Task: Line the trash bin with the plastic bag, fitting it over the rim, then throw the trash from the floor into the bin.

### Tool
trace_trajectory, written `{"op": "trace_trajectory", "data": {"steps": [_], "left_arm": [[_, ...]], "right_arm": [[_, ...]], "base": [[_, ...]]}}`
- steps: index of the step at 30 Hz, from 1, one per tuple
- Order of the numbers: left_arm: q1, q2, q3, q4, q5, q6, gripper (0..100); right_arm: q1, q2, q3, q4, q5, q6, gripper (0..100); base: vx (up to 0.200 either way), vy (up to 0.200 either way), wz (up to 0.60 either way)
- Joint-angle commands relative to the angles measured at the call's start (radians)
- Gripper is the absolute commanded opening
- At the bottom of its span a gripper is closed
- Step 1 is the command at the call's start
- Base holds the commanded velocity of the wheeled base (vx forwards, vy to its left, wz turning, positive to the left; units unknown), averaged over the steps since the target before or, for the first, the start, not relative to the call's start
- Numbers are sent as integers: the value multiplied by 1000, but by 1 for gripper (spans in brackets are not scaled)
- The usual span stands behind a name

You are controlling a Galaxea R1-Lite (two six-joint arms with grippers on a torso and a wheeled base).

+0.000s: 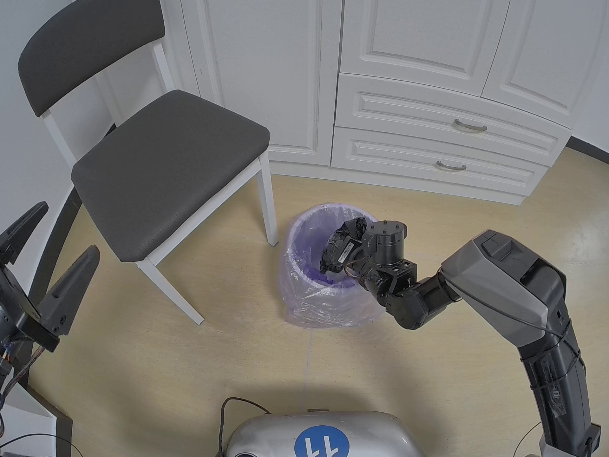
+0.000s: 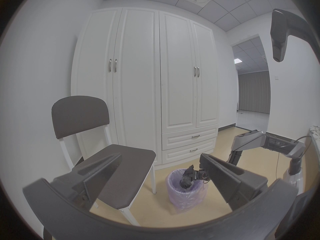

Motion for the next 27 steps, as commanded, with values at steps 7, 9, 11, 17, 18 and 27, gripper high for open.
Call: {"op": "trace_trajectory", "data": {"steps": [7, 9, 11, 17, 18, 27], "left_arm": [[0, 1, 4, 0, -2, 0, 100], [0, 1, 4, 0, -2, 0, 100], [0, 1, 4, 0, -2, 0, 100], [0, 1, 4, 0, -2, 5, 100], [0, 1, 4, 0, -2, 6, 100], [0, 1, 5, 0, -2, 20, 100]], "right_arm": [[1, 111, -67, -13, 1, 5, 0], [1, 113, -73, -13, 1, 7, 0], [1, 114, -76, -11, 0, 8, 0], [1, 111, -77, -13, -3, 12, 100], [1, 111, -77, -13, -3, 12, 100], [-3, 79, -73, -20, -8, 13, 100]], "base": [[0, 0, 0], [0, 0, 0], [0, 0, 0], [0, 0, 0], [0, 0, 0], [0, 0, 0]]}}
